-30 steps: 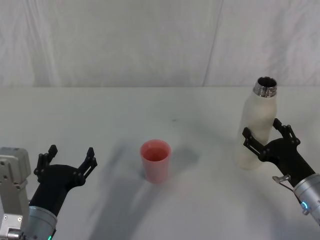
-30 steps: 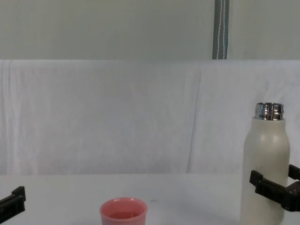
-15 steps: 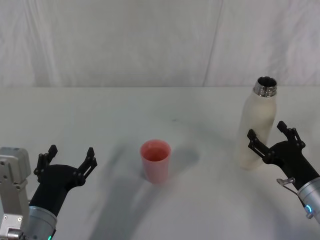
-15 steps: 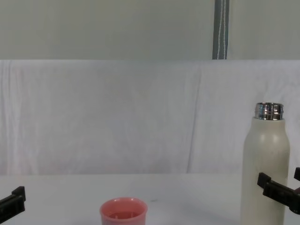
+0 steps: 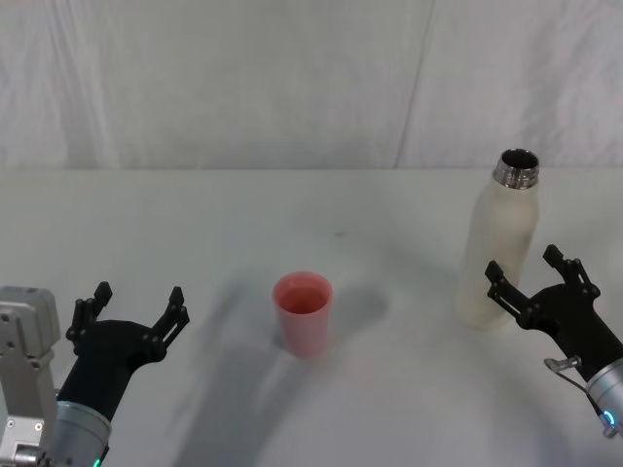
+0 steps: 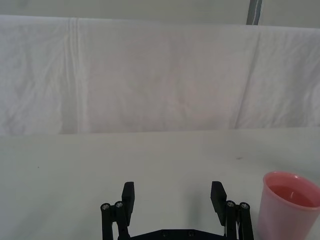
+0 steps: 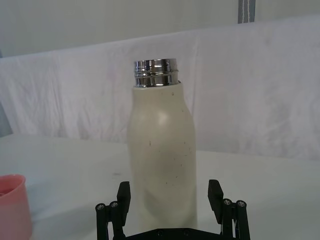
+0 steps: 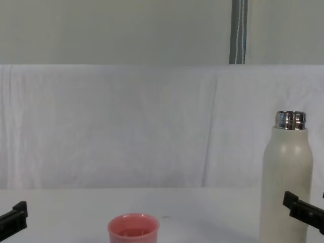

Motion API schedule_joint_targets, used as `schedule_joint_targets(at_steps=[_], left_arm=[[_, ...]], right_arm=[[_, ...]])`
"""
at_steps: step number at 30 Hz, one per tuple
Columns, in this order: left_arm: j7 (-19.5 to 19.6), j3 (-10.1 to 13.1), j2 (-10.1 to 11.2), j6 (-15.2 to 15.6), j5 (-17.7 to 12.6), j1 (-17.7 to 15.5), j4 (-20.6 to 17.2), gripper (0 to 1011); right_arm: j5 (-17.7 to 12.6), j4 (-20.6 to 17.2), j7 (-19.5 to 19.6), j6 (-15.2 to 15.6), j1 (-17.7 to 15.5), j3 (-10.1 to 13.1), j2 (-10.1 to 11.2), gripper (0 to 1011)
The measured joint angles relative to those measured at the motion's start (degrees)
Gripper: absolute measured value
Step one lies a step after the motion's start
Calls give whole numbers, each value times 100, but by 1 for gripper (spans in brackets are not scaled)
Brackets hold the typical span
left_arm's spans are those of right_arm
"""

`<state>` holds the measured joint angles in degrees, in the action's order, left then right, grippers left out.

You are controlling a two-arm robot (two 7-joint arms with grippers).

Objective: Grasp the thermos with one hand and pour water into the cup lid.

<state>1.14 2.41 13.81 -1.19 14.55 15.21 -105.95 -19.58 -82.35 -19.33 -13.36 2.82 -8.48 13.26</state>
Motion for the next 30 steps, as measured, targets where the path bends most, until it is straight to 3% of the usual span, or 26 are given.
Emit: schedule_joint_targets(at_steps=[14, 30], left_arm=[[0, 0, 0, 0, 0, 0, 0, 1001], [0, 0, 0, 0, 0, 0, 0, 1001]], right_arm=[[109, -321, 80, 29, -292, -1, 122, 1001], [391, -595, 330, -17, -591, -5, 23, 1001]])
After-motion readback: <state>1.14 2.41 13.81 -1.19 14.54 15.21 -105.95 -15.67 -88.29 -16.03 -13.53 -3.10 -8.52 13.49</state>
